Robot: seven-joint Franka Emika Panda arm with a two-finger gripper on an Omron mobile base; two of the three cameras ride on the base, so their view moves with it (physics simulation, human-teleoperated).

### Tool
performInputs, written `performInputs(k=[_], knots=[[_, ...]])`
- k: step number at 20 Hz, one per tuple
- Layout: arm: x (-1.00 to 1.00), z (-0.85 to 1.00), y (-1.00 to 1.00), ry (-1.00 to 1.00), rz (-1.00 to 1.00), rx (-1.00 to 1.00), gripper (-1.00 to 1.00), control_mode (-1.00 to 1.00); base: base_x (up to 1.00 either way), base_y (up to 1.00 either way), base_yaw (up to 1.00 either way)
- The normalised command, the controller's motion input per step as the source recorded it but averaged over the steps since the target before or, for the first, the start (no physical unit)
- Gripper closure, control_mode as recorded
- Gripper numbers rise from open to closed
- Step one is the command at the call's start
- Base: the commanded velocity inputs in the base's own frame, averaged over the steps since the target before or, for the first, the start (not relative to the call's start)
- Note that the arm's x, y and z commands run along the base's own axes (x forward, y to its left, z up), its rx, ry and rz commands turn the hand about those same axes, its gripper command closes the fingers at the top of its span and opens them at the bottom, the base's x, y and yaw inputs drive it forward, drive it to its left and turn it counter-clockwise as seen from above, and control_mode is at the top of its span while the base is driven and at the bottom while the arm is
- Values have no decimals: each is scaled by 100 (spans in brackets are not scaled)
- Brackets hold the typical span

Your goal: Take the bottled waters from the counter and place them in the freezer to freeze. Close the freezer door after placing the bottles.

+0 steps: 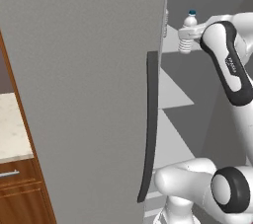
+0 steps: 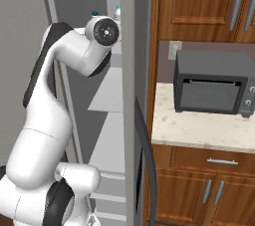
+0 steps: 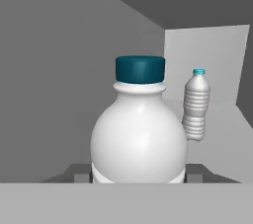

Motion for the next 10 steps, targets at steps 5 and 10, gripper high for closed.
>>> performInputs(k=[5,10], knots=[[25,0,0,0,10,-10,100,-100,0,0,0],[32,0,0,2,5,-6,100,-100,0,0,0]])
